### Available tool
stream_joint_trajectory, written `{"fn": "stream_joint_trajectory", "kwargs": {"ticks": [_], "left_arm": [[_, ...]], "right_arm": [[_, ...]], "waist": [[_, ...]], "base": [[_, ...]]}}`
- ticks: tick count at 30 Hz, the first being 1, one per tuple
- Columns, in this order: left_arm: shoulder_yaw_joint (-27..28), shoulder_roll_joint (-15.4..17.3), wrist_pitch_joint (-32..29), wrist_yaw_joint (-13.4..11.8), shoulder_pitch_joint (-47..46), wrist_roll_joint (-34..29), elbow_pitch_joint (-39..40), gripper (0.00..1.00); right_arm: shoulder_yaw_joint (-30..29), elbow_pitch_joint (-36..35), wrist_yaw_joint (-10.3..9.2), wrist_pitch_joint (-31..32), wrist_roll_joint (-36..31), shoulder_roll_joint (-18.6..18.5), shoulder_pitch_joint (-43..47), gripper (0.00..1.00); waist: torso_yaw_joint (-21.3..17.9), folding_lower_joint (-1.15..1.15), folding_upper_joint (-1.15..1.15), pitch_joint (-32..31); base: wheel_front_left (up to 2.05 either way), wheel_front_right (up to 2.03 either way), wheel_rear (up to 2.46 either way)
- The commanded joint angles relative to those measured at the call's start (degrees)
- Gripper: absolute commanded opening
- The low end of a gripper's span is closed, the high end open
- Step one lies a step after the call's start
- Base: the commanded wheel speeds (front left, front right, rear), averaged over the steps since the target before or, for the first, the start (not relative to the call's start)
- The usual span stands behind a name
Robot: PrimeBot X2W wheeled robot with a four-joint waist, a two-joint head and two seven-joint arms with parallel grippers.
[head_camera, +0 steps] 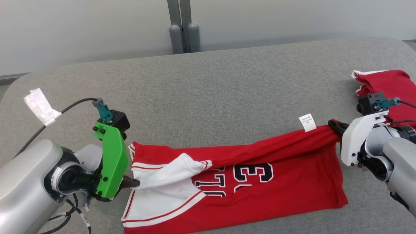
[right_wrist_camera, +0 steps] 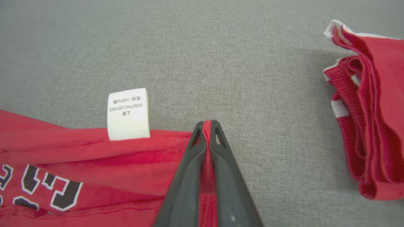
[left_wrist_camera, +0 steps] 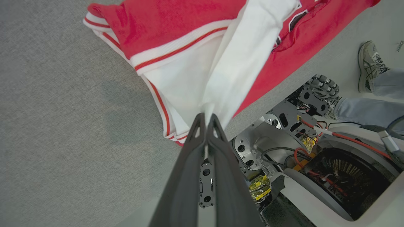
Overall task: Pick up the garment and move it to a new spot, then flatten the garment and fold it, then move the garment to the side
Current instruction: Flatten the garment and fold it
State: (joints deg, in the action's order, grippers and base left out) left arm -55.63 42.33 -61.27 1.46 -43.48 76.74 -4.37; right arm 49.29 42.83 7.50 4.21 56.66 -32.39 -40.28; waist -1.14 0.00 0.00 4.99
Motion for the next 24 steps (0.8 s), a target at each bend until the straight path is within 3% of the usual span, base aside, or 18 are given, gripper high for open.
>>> {"fn": "stream_joint_trajectory", "kwargs": {"ticks": [1,10,24], "left_arm": [[-0.1,0.4,-0.4,-0.4,1.2,0.6,0.5,0.00],[-1.2,0.3,-1.2,-1.0,2.5,0.9,1.7,0.00],[-2.6,-1.5,-0.5,-0.5,4.6,0.6,0.3,0.00]], "right_arm": [[1.4,-1.8,-0.01,2.0,1.6,-0.9,0.0,0.00],[7.5,-6.3,-0.01,11.0,8.1,-5.6,-0.7,0.00],[13.7,-4.3,-0.02,8.9,9.9,-5.9,-3.2,0.00]], "waist": [[0.0,0.00,0.00,0.1],[0.2,0.00,0.00,0.0],[0.0,0.00,0.00,0.8]], "base": [[0.00,0.00,0.00],[0.00,0.00,0.00],[0.00,0.00,0.00]]}}
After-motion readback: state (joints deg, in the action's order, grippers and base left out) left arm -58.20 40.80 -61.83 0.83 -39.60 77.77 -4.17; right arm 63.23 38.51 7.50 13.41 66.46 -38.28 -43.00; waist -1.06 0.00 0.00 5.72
